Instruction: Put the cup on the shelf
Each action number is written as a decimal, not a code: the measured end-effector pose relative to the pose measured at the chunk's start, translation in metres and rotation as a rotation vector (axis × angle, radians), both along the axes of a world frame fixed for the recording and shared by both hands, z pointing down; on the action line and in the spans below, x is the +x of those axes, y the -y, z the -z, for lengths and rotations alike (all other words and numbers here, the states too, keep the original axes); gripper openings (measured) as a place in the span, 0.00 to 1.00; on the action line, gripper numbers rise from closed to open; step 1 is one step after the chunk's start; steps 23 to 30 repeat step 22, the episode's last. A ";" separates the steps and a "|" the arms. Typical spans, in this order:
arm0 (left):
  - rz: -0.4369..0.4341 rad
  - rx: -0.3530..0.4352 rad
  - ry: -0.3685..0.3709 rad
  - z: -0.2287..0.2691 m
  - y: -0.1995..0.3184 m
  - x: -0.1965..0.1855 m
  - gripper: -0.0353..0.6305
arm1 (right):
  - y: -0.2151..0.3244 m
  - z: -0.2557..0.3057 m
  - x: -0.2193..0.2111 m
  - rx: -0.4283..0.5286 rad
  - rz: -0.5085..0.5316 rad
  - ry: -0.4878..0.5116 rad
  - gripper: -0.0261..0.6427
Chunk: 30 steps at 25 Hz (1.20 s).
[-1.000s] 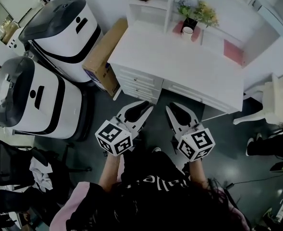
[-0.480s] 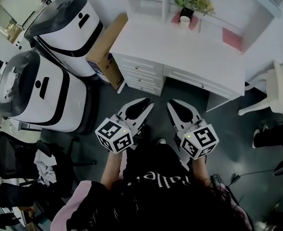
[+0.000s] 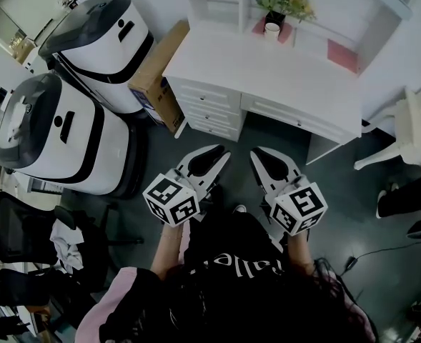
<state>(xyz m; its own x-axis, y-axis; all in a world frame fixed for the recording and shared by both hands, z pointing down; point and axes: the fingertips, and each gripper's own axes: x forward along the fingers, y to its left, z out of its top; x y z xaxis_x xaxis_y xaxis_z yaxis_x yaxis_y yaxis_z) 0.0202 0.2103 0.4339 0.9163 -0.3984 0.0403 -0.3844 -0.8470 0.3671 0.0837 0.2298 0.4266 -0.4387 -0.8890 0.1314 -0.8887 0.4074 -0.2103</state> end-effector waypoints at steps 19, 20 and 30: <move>-0.016 0.000 0.011 0.002 0.005 0.005 0.19 | 0.004 0.004 0.004 0.010 -0.003 0.002 0.12; -0.015 -0.001 0.011 0.002 0.006 0.004 0.19 | 0.005 0.003 0.004 0.009 -0.003 0.003 0.12; -0.013 -0.003 0.012 0.000 0.009 0.004 0.19 | 0.007 0.001 0.004 0.007 -0.003 0.003 0.12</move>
